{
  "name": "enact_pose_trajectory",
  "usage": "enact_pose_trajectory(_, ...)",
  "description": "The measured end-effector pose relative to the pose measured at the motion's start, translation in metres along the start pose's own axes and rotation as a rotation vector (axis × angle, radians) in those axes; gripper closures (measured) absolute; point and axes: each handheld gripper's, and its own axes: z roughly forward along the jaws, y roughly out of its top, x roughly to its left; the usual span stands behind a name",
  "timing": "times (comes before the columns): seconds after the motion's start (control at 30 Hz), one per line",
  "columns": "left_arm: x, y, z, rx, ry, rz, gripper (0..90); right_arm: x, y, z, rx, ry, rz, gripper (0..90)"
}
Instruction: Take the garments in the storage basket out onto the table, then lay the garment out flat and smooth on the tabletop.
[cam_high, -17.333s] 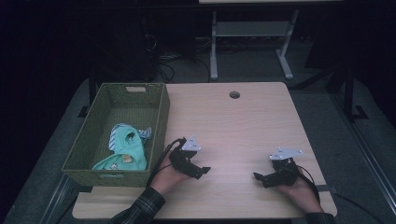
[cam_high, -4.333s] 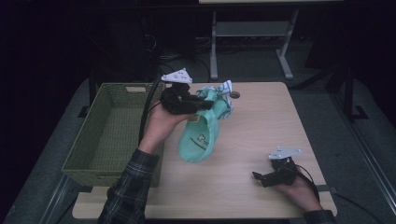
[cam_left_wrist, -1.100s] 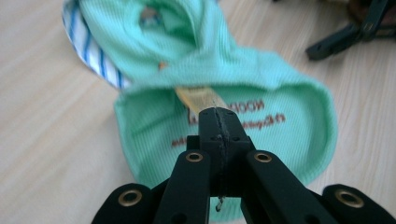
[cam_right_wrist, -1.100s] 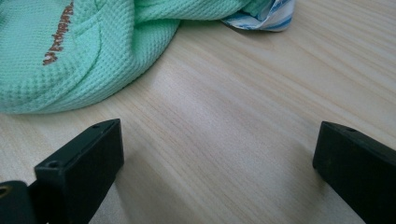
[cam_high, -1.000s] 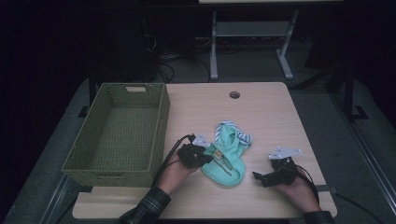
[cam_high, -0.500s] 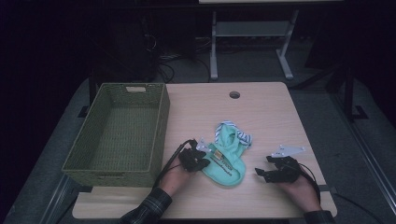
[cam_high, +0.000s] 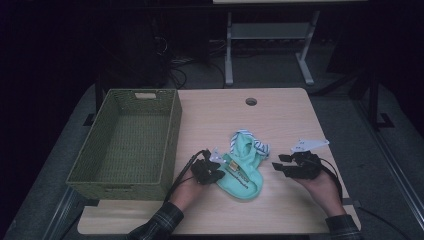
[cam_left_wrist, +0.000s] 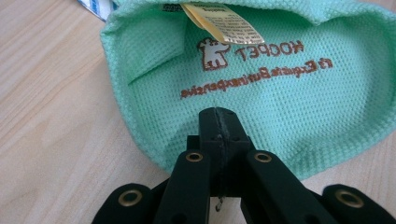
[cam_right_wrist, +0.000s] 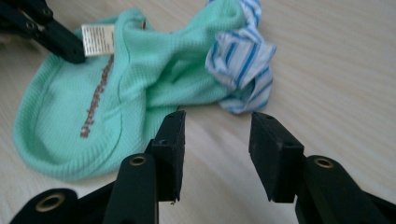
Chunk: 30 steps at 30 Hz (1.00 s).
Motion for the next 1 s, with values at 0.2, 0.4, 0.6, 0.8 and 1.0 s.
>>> enact_pose_trajectory(0.2,0.001,0.0,0.0,0.007,-0.007,-0.008,89.6,-0.005,0.02,0.003,-0.018,0.018,-0.018,56.7)
enact_pose_trajectory(0.4,0.001,0.0,0.0,0.001,-0.005,-0.014,89.6,-0.009,0.039,0.012,-0.022,0.046,-0.033,57.1)
enact_pose_trajectory(0.6,0.002,0.0,0.0,0.002,-0.006,-0.01,89.6,-0.014,0.06,0.023,-0.023,0.066,-0.041,56.9)
enact_pose_trajectory(0.8,0.002,0.0,0.0,-0.004,-0.01,-0.018,89.6,-0.022,0.083,0.037,-0.019,0.097,-0.043,58.7)
enact_pose_trajectory(1.0,0.003,0.0,0.0,0.0,-0.014,-0.012,89.6,-0.028,0.096,0.054,0.0,0.114,-0.045,59.7)
